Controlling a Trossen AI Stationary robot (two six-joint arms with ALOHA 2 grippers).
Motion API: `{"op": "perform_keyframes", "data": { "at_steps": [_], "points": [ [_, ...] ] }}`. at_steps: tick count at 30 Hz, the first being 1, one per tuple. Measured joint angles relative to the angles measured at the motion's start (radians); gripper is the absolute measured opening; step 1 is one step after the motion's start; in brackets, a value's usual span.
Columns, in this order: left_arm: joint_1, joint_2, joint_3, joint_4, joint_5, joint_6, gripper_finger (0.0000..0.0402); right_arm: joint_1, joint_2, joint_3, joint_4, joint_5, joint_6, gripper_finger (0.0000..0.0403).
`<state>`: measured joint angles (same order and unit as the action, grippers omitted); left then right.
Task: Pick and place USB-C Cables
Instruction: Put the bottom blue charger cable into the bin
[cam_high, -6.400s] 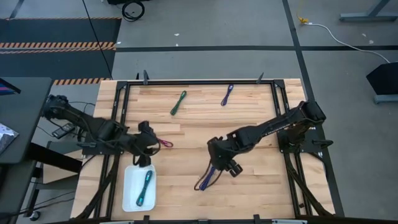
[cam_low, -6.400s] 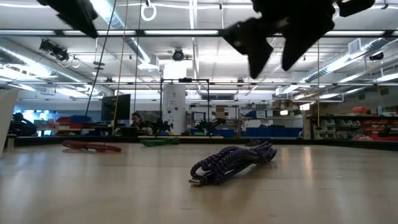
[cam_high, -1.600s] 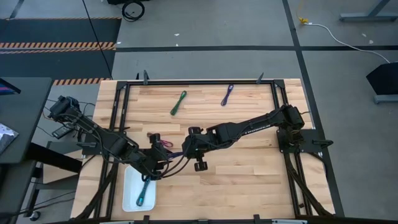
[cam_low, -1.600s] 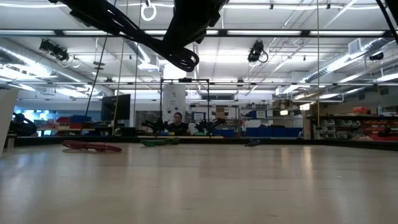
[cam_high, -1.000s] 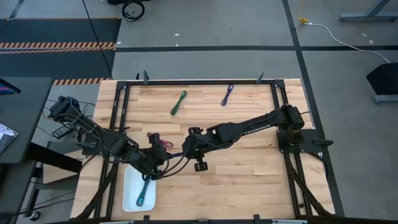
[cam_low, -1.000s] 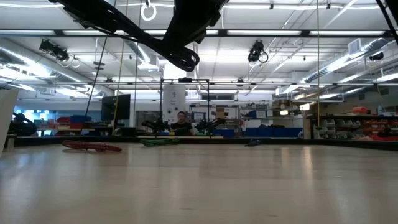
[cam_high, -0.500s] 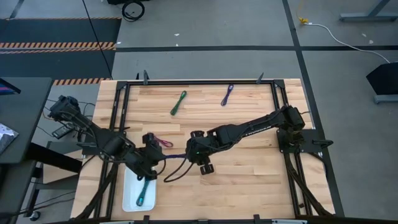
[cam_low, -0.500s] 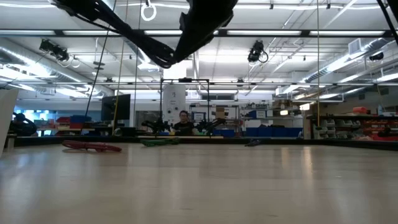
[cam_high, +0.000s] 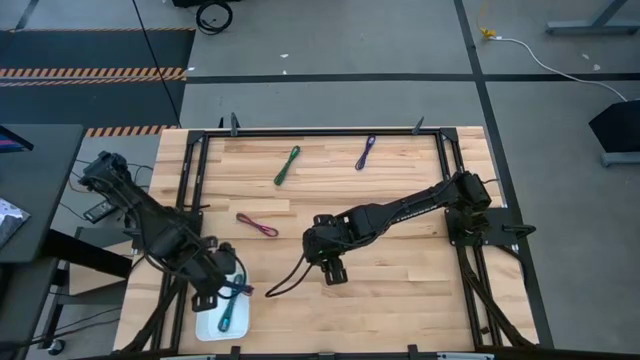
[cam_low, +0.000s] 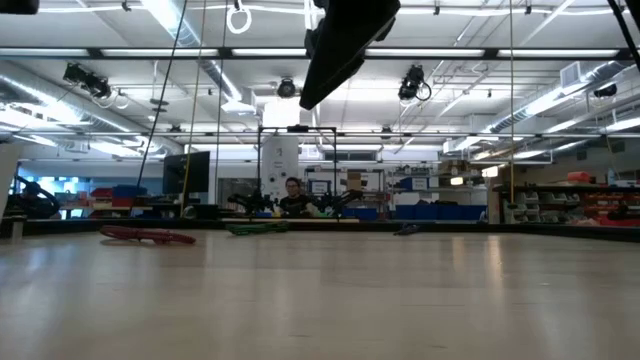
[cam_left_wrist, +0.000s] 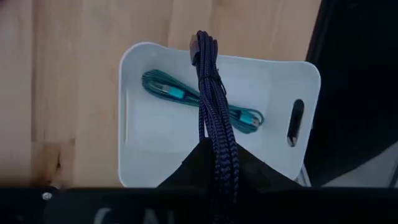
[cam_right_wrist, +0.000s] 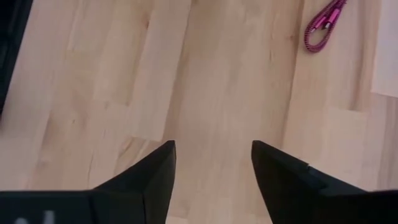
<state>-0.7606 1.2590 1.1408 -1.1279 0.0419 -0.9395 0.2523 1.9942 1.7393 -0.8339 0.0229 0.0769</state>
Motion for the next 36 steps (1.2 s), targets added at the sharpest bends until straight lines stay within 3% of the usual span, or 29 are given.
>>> {"op": "perform_keyframes", "data": {
  "at_steps": [12, 18, 28, 36],
  "points": [
    [-0.044, -0.003, 0.0, 0.007, 0.098, -0.019, 0.0034, -0.001, 0.0, 0.0, 0.0, 0.001, 0.003, 0.021],
    [-0.047, -0.002, -0.001, 0.014, 0.249, -0.02, 0.0031, 0.001, 0.0, 0.0, 0.0, 0.001, 0.003, 0.021],
    [-0.085, 0.044, -0.004, -0.008, 0.322, 0.047, 0.0032, 0.001, 0.0, 0.0, 0.0, 0.001, 0.002, 0.021],
    [-0.072, 0.14, -0.004, -0.025, 0.277, 0.114, 0.0039, 0.001, 0.0, 0.0, 0.001, 0.002, 0.023, 0.021]
  ]
}}
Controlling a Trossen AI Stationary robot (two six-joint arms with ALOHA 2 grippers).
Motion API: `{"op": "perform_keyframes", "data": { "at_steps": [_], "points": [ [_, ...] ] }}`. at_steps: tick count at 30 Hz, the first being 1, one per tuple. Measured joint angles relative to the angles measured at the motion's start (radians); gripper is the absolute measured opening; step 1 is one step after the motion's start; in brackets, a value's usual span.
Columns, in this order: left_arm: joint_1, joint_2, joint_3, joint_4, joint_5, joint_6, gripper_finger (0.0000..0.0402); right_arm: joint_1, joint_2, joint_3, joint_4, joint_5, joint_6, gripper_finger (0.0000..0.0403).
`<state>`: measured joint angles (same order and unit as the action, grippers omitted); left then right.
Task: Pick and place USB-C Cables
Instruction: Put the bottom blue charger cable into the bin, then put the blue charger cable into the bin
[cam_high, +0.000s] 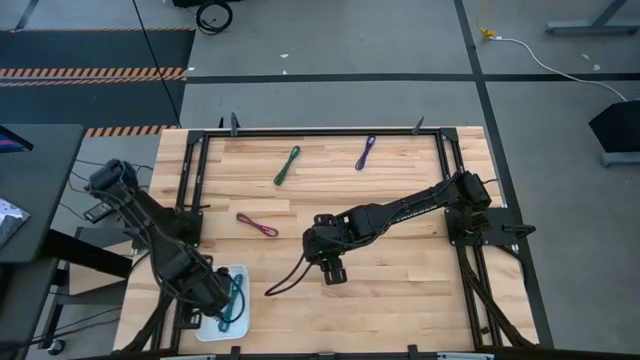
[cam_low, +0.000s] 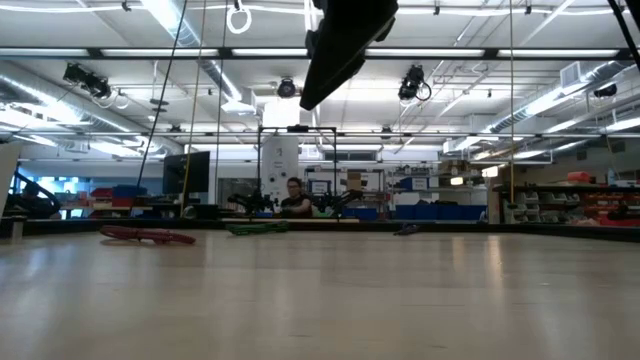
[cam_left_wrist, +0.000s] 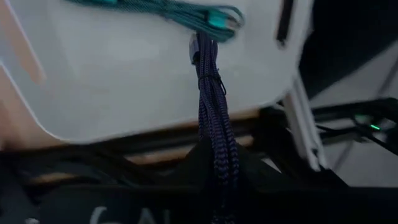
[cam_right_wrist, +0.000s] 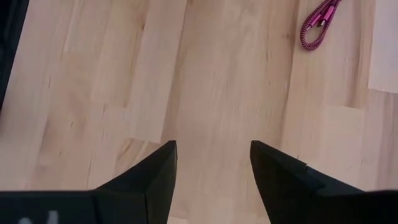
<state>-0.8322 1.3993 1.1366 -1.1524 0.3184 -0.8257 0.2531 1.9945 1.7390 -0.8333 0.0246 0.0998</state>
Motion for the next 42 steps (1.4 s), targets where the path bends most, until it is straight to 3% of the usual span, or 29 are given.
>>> {"op": "perform_keyframes", "data": {
  "at_steps": [5, 13, 28, 39, 42],
  "points": [
    [-0.003, 0.045, 0.0, -0.007, -0.108, 0.013, 0.0053, 0.0, 0.0, 0.0, 0.0, 0.0, 0.013, 0.021],
    [-0.003, 0.085, 0.0, -0.035, -0.126, 0.011, 0.0071, 0.001, 0.0, 0.0, -0.008, 0.0, 0.014, 0.021],
    [0.006, 0.094, 0.0, -0.176, -0.276, 0.051, 0.0223, 0.001, 0.0, 0.0, -0.023, 0.0, 0.014, 0.021],
    [0.006, 0.094, 0.0, -0.158, -0.282, 0.053, 0.0209, 0.001, 0.0, 0.0, -0.023, 0.0, 0.014, 0.021],
    [0.006, 0.094, 0.0, -0.16, -0.328, 0.081, 0.0201, 0.001, 0.0, 0.0, -0.023, 0.013, 0.013, 0.021]
  ]
}}
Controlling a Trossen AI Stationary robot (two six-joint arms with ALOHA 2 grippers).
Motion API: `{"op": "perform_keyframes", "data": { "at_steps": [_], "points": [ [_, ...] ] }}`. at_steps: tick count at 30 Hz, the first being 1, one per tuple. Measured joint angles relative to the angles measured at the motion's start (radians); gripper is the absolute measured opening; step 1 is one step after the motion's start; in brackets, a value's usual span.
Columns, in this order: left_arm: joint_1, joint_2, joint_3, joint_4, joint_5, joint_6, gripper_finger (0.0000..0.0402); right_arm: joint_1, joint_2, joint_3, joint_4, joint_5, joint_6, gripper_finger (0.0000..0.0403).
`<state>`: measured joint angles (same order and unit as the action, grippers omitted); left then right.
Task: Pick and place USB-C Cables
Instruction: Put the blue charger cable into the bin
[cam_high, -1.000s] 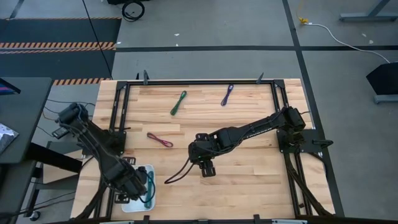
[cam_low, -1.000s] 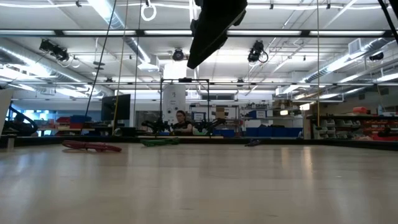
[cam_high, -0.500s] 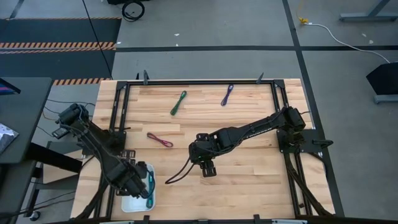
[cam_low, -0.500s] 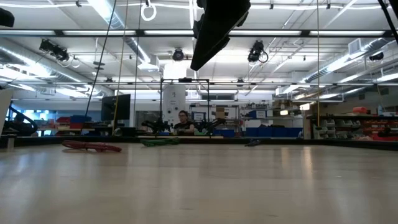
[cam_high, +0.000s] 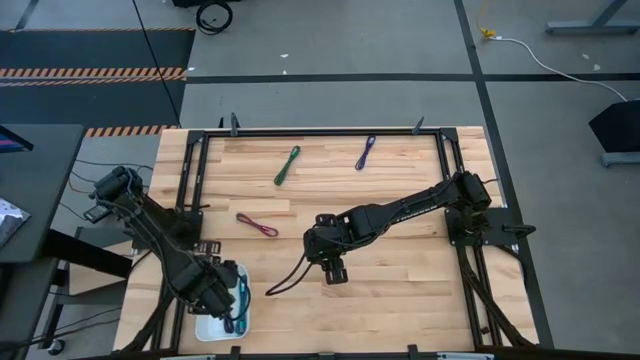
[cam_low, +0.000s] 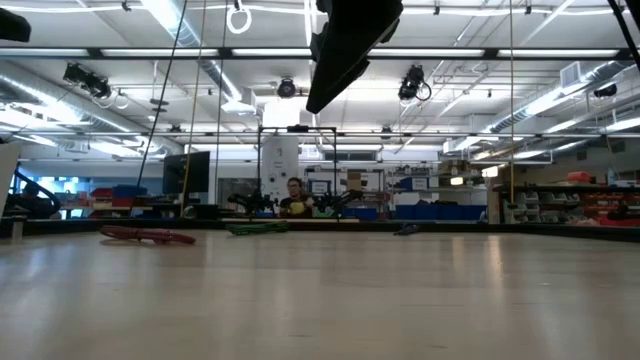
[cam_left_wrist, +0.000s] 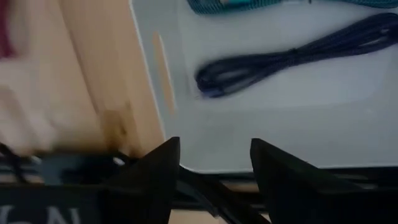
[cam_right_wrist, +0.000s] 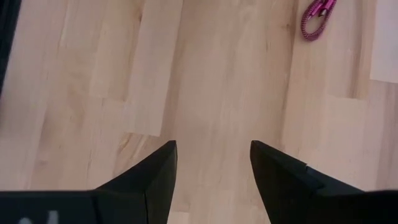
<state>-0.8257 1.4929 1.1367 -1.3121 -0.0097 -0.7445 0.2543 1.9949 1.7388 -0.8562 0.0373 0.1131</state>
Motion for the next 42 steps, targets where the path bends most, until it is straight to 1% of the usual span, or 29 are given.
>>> {"op": "perform_keyframes", "data": {
  "at_steps": [2, 4, 7, 9, 11, 14, 18, 21, 23, 26, 28, 30, 36, 39, 42],
  "points": [
    [0.003, 0.0, 0.0, 0.0, -0.082, 0.026, 0.0196, 0.0, 0.0, 0.0, -0.001, 0.027, -0.001, 0.021],
    [0.011, 0.0, 0.0, -0.002, -0.186, 0.049, 0.0191, -0.001, 0.0, 0.0, -0.005, 0.05, 0.0, 0.021],
    [0.026, 0.0, 0.0, 0.002, -0.311, 0.051, 0.0186, -0.003, 0.0, 0.0, -0.015, 0.053, 0.01, 0.021],
    [0.04, 0.0, 0.0, 0.019, -0.343, 0.01, 0.0183, -0.003, 0.0, 0.0, -0.021, 0.048, 0.014, 0.021],
    [0.052, 0.0, 0.0, 0.067, -0.348, -0.054, 0.0181, -0.002, 0.0, 0.0, -0.022, 0.044, 0.009, 0.021],
    [0.062, 0.0, 0.0, 0.164, -0.353, -0.077, 0.0181, 0.003, 0.0, 0.0, -0.016, 0.041, -0.016, 0.021],
    [0.062, 0.0, 0.0, 0.369, -0.36, -0.028, 0.018, 0.005, 0.0, 0.0, -0.005, 0.038, 0.003, 0.021],
    [0.062, 0.0, 0.0, 0.483, -0.368, 0.027, 0.018, 0.004, 0.0, 0.0, -0.01, 0.043, 0.042, 0.021],
    [0.061, 0.0, 0.0, 0.535, -0.42, 0.054, 0.018, 0.004, 0.0, 0.0, -0.019, 0.071, 0.05, 0.021],
    [0.053, 0.0, 0.0, 0.608, -0.558, 0.101, 0.018, -0.002, 0.0, 0.0, -0.03, 0.13, 0.049, 0.021],
    [0.047, 0.0, 0.0, 0.666, -0.64, 0.137, 0.018, -0.014, 0.0, 0.0, -0.035, 0.149, 0.048, 0.021],
    [0.042, 0.0, 0.0, 0.729, -0.703, 0.176, 0.018, -0.033, 0.0, 0.0, -0.051, 0.152, 0.037, 0.021],
    [0.019, -0.002, 0.0, 0.924, -0.848, 0.302, 0.018, -0.112, 0.0, 0.0, -0.066, 0.153, -0.036, 0.0204],
    [0.0, -0.021, 0.0, 0.919, -0.928, 0.311, 0.0179, -0.154, 0.0, 0.0, -0.066, 0.15, -0.083, 0.02],
    [-0.023, -0.058, 0.0, 0.848, -0.985, 0.231, 0.0174, -0.198, 0.0, 0.0, -0.063, 0.118, -0.133, 0.0197]
  ]
}}
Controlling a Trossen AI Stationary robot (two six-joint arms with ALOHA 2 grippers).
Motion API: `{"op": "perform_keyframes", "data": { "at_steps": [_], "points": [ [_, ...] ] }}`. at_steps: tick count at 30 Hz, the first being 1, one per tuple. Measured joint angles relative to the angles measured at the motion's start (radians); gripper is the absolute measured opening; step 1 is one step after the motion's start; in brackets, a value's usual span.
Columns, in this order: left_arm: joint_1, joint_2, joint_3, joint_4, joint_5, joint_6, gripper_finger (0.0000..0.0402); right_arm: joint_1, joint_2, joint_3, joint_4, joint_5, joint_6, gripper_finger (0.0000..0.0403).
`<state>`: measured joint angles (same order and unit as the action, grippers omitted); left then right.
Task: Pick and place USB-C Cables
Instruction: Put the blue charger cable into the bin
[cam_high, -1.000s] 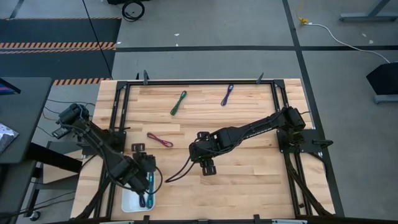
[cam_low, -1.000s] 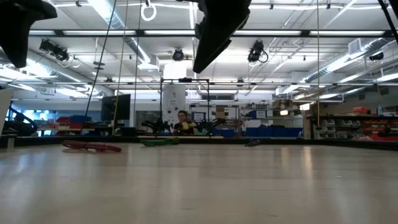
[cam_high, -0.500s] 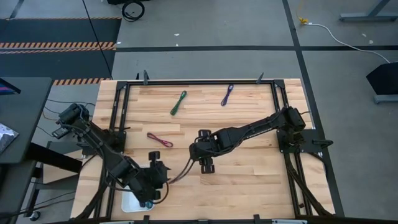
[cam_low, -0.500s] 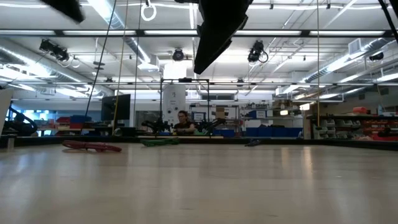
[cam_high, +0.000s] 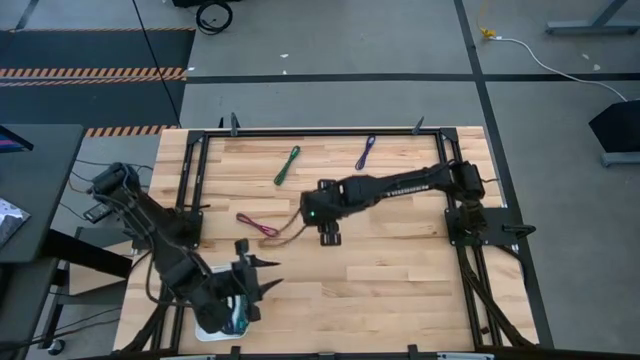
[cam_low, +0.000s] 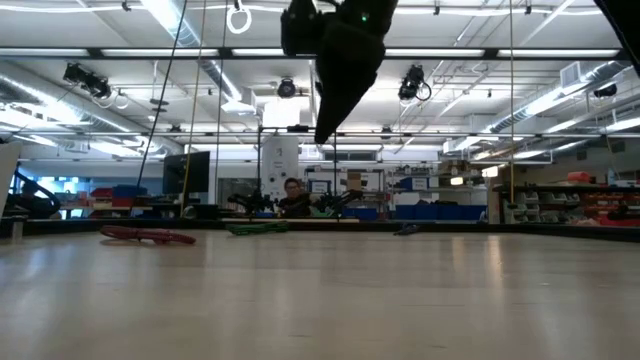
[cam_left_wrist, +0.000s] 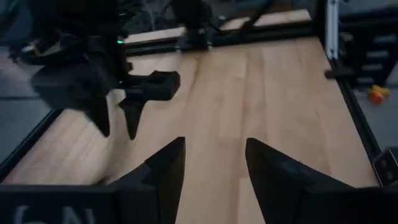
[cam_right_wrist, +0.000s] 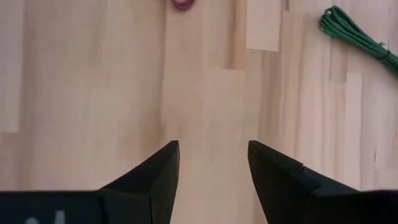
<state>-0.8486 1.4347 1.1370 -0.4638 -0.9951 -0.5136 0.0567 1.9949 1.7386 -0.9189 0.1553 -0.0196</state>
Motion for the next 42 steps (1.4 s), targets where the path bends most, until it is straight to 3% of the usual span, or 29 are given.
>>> {"op": "perform_keyframes", "data": {
  "at_steps": [12, 19, 24, 28, 34, 39, 42],
  "points": [
    [-0.141, -0.049, 0.0, -0.296, -0.153, -0.401, 0.0154, -0.155, 0.0, 0.0, 0.179, -0.175, -0.218, 0.0193],
    [-0.154, -0.049, 0.0, -0.516, -0.163, -0.696, 0.0143, -0.235, 0.0, 0.0, 0.245, -0.278, -0.349, 0.0193],
    [-0.143, -0.049, 0.0, -0.606, -0.163, -0.795, 0.0142, -0.277, 0.0, 0.0, 0.245, -0.393, -0.405, 0.0193],
    [-0.14, -0.049, 0.0, -0.697, -0.155, -0.85, 0.0142, -0.293, 0.0, 0.0, 0.179, -0.354, -0.455, 0.0193],
    [-0.136, -0.049, 0.0, -0.927, -0.12, -1.029, 0.0142, -0.352, 0.0, 0.0, -0.002, -0.134, -0.455, 0.0193],
    [-0.108, -0.049, 0.0, -1.097, -0.117, -1.126, 0.0142, -0.446, 0.0, 0.0, -0.044, -0.15, -0.447, 0.0193],
    [-0.057, -0.052, -0.004, -1.105, -0.126, -1.05, 0.0142, -0.502, 0.0, -0.014, -0.041, -0.165, -0.449, 0.0193]
  ]
}}
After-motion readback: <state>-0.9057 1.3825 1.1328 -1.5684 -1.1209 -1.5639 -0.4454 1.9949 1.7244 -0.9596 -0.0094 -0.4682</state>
